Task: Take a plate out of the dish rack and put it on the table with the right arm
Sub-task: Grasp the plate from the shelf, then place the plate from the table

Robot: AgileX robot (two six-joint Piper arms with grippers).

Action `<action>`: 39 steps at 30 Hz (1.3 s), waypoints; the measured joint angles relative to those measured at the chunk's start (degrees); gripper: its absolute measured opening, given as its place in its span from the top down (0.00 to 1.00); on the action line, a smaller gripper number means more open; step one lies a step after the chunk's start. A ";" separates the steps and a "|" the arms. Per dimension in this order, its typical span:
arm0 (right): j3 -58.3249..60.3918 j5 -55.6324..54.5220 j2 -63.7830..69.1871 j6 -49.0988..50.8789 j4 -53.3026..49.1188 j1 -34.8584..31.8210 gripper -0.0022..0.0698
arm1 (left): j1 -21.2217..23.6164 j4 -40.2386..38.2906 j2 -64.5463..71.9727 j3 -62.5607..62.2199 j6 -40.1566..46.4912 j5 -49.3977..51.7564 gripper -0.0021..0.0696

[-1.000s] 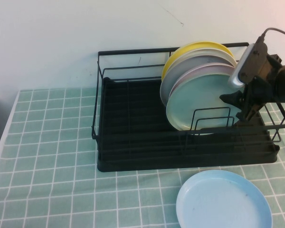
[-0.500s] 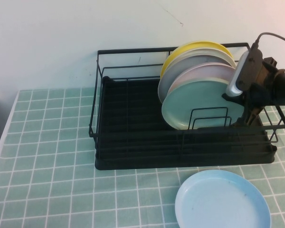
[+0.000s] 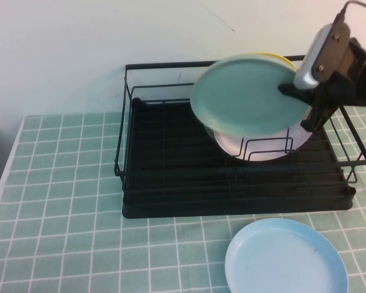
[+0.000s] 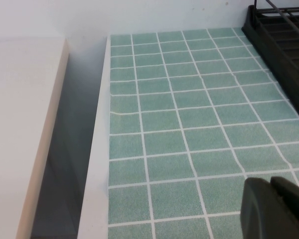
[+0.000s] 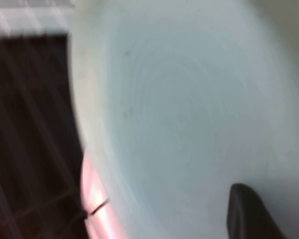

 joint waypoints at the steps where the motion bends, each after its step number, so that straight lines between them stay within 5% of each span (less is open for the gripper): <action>1: -0.12 0.13 -0.59 0.00 0.73 0.00 0.79 | 0.00 0.00 0.00 0.00 0.00 0.00 0.98; 8: -0.49 0.25 -8.58 3.45 6.82 0.00 0.81 | 0.00 0.00 0.00 0.00 0.00 0.00 0.98; 14: -0.57 -1.31 -18.68 18.41 6.15 -0.11 0.81 | 0.00 0.00 0.00 0.00 0.00 0.00 0.98; 25: -0.91 29.81 -29.08 66.32 -33.29 -0.11 0.81 | 0.00 0.00 0.00 0.00 0.12 0.00 0.98; 30: 5.65 33.28 -29.08 72.82 -42.09 -0.11 0.81 | 0.00 0.00 0.00 0.00 0.12 0.00 0.98; 39: 20.68 26.67 -26.52 77.10 -42.35 -0.11 0.81 | 0.00 0.00 0.00 0.00 0.12 0.00 0.98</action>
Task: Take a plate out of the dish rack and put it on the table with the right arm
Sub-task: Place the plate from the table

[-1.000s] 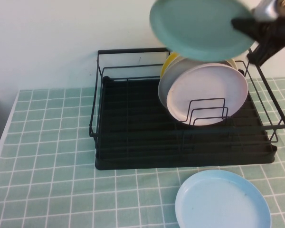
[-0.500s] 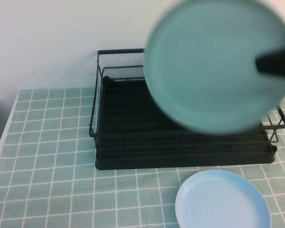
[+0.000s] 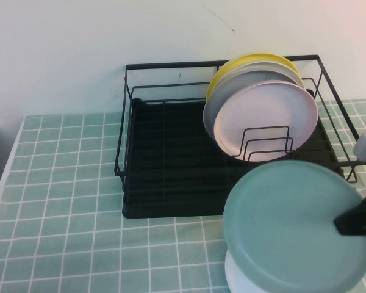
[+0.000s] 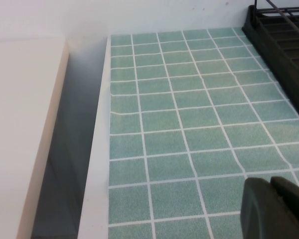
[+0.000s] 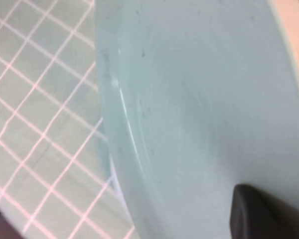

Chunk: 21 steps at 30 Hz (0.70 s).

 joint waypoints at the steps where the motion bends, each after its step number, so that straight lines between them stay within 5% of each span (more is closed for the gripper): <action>1: 0.84 -0.01 0.56 0.28 0.57 0.00 0.81 | 0.00 0.00 0.00 0.00 0.00 0.00 0.98; 16: 2.48 0.95 12.03 1.39 1.95 0.00 0.80 | 0.00 0.00 0.00 0.00 -0.12 0.00 0.98; 21: 2.48 -1.30 12.92 2.03 0.14 0.00 0.71 | 0.00 0.00 0.00 0.00 -0.12 0.00 0.98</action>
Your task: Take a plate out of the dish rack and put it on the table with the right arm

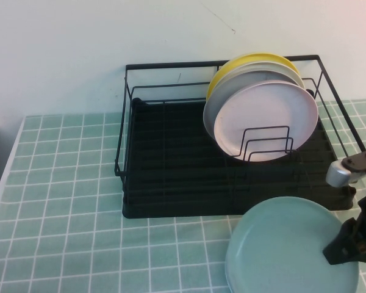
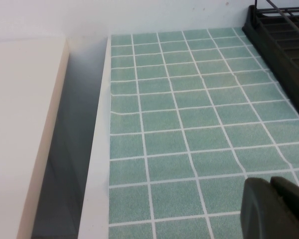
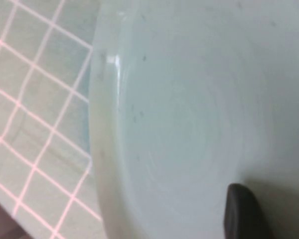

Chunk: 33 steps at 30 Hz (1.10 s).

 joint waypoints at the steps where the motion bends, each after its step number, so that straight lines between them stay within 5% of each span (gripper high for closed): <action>1: 0.00 -0.54 0.00 0.40 -0.77 0.00 0.67 | 0.00 0.00 0.00 0.00 0.00 0.00 0.98; 10: 0.00 -2.84 0.00 6.07 -6.88 0.00 0.43 | 0.00 0.00 0.00 0.00 0.00 0.00 0.98; 23: -5.25 3.91 -0.29 7.29 -9.32 0.00 0.41 | 0.00 0.00 0.00 0.00 0.00 0.00 0.98; 27: -9.64 8.15 -2.35 7.61 -11.65 0.00 0.53 | 0.00 0.00 0.00 0.00 0.10 0.00 0.98; 33: -16.64 12.33 -8.52 10.07 -18.32 0.00 0.88 | 0.00 0.00 0.00 0.00 0.10 0.00 0.98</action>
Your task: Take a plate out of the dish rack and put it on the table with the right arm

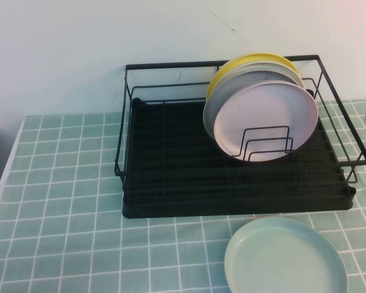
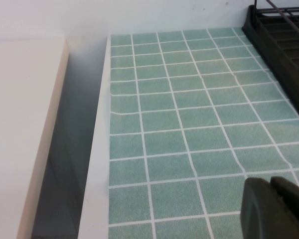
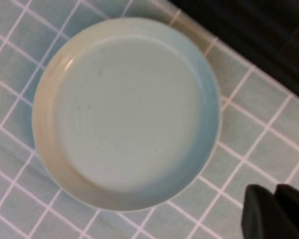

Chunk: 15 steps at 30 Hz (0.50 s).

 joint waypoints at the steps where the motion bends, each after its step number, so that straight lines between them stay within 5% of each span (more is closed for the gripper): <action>1: -0.85 0.05 -1.51 0.43 -0.95 0.00 0.91 | 0.00 0.00 0.00 0.00 0.00 0.00 0.98; 15: 8.52 -17.23 -27.06 8.79 -9.31 0.00 0.97 | 0.00 0.00 0.00 0.00 0.00 0.00 0.98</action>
